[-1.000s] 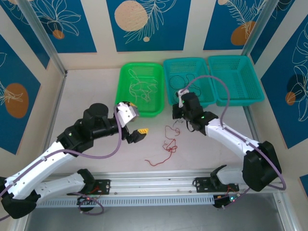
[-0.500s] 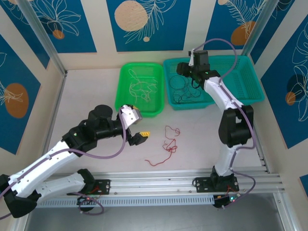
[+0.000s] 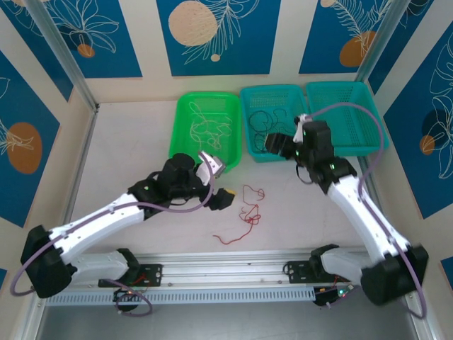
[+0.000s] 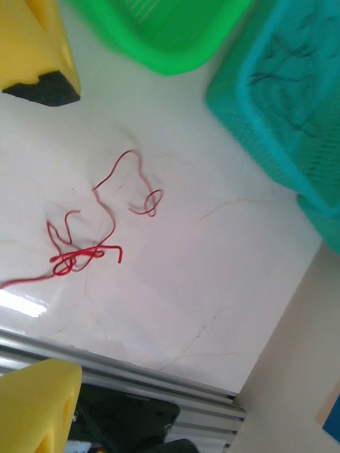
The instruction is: Untangle the cables
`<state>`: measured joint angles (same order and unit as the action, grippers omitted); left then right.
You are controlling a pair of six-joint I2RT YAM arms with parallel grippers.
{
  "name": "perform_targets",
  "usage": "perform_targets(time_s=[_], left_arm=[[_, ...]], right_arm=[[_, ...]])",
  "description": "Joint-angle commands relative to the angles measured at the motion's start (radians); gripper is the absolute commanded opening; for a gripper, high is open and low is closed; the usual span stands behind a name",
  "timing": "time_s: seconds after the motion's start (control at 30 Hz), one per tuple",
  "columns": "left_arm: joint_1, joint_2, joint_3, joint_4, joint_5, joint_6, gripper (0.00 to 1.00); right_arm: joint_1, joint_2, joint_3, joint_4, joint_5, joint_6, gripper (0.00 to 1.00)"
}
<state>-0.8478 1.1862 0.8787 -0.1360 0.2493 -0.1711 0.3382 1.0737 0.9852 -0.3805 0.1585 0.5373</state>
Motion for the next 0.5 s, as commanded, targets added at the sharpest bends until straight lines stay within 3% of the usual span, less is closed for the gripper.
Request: perform_targets(time_s=[0.0, 0.13, 0.37, 0.47], left_arm=[[-0.014, 0.059, -0.059, 0.183, -0.004, -0.252, 0.82], [-0.02, 0.163, -0.073, 0.195, -0.077, -0.37, 0.77], [-0.022, 0.36, -0.01, 0.217, -0.121, -0.451, 0.7], [-0.029, 0.455, 0.017, 0.266, -0.133, -0.499, 0.7]], right_arm=[[0.077, -0.048, -0.15, -0.097, 0.011, 0.157, 0.76], [0.214, -0.037, -0.264, -0.115, -0.042, 0.293, 0.75], [0.38, 0.143, -0.331, -0.015, -0.052, 0.438, 0.76], [0.412, 0.194, -0.323, -0.016, -0.011, 0.444, 0.5]])
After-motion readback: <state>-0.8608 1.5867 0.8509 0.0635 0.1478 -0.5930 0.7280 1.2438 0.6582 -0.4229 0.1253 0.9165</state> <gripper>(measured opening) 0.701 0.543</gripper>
